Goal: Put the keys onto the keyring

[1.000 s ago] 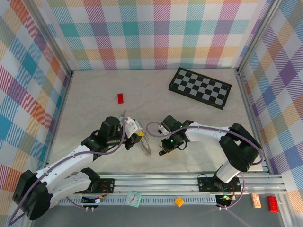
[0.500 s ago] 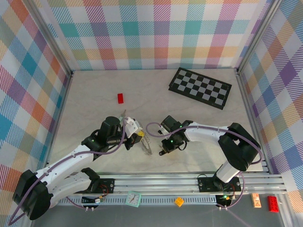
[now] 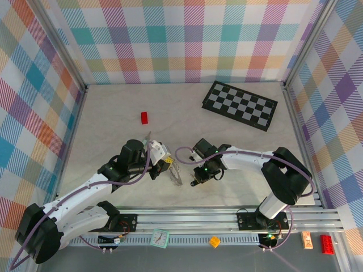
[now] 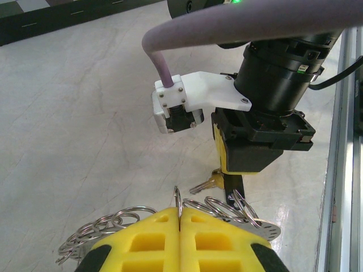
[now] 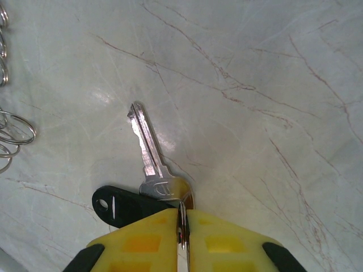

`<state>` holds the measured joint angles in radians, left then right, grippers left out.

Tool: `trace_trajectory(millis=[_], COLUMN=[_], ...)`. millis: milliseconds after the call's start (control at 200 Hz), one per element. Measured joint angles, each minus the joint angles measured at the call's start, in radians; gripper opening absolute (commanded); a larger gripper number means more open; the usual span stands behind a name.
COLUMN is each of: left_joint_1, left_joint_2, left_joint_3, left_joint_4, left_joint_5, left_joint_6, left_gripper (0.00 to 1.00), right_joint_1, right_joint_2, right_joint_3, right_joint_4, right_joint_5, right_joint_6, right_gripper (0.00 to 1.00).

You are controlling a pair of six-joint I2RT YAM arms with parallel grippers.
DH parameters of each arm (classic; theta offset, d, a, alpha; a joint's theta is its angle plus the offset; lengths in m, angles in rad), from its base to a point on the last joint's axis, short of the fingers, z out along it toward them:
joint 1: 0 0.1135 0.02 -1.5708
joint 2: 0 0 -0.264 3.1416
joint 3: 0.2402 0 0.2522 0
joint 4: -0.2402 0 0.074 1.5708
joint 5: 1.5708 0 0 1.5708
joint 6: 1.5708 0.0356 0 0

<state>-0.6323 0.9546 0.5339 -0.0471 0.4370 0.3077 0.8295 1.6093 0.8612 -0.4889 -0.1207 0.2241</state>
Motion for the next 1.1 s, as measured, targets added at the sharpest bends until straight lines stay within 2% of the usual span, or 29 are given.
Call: trace_trajectory(millis=[270,570,890,1100], left_joint_1=[0.0,0.0,0.0,0.0], left_joint_2=[0.0,0.0,0.0,0.0], left_joint_3=[0.0,0.0,0.0,0.0], left_joint_4=[0.0,0.0,0.0,-0.001], left_joint_5=[0.0,0.0,0.0,0.0], left_joint_6=[0.0,0.0,0.0,0.001], left_gripper=[0.0,0.0,0.0,0.0], right_joint_1=[0.0,0.0,0.0,-0.005], right_joint_2=[0.0,0.0,0.001,0.013], right_joint_3=[0.008,0.01,0.011,0.016], right_joint_4=[-0.003,-0.003,-0.008,-0.014], right_joint_5=[0.0,0.0,0.0,0.0], right_joint_6=[0.0,0.0,-0.003,-0.003], right_gripper=[0.13,0.1,0.12,0.05])
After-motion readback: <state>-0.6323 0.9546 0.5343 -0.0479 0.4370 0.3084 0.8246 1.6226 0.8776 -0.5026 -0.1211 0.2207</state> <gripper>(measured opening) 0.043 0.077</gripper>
